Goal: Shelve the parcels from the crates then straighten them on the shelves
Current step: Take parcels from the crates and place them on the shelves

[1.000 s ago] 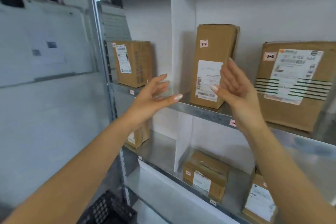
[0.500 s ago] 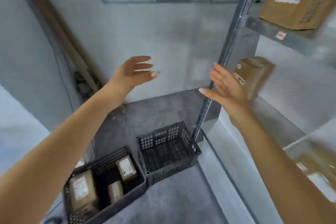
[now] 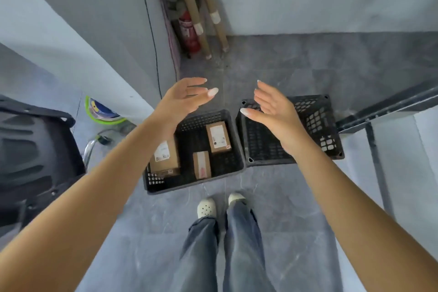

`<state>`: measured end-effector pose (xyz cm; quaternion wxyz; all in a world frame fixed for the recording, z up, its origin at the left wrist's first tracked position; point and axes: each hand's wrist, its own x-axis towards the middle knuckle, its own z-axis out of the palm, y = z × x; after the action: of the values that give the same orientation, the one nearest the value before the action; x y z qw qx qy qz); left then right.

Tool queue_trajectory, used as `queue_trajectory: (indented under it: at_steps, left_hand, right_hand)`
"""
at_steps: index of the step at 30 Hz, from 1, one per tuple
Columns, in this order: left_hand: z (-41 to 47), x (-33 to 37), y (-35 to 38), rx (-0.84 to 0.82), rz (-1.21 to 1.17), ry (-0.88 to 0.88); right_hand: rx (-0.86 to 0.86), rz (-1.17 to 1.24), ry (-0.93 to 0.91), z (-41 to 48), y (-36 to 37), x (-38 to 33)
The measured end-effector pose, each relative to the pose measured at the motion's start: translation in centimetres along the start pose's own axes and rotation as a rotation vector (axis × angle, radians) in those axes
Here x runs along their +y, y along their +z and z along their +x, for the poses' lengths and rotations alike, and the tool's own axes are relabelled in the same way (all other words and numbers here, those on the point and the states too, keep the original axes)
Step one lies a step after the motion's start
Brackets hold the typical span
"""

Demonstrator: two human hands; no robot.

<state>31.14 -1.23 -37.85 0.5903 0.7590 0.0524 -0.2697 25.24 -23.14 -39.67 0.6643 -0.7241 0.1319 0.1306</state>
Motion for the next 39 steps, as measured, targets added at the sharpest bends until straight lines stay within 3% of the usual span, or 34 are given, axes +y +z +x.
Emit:
queue_trajectory:
  at_steps: [13,16,22,25,30,34,39]
  left_hand:
    - [21.0,-35.5,4.8,0.185,-0.169,-0.337]
    - [25.7,-41.9,6.8,0.189,-0.140,-0.408]
    - [33.0,-49.2,9.8,0.161,-0.202,-0.392]
    - [35.5,-51.6,10.5,0.103,-0.189,-0.443]
    - [35.2,-51.3,10.2,0.085,-0.198,-0.480]
    - [30.6,-46.6,7.6,0.088,-0.215,-0.416]
    - [22.9,-37.7,3.3,0.187,-0.265,-0.449]
  right_hand:
    - [-0.022,-0.157,0.421,20.0,8.1,34.8]
    - [-0.032,-0.202,0.450,23.7,10.5,42.3]
    - [0.154,-0.198,0.386,30.7,12.8,52.2]
    - [0.224,-0.288,0.391,32.3,12.9,54.1]
    - [0.241,-0.206,0.443,31.6,12.3,53.6]
    - [0.230,-0.112,0.456,27.8,12.7,48.8]
    - [0.148,-0.013,0.435,21.3,13.8,37.5]
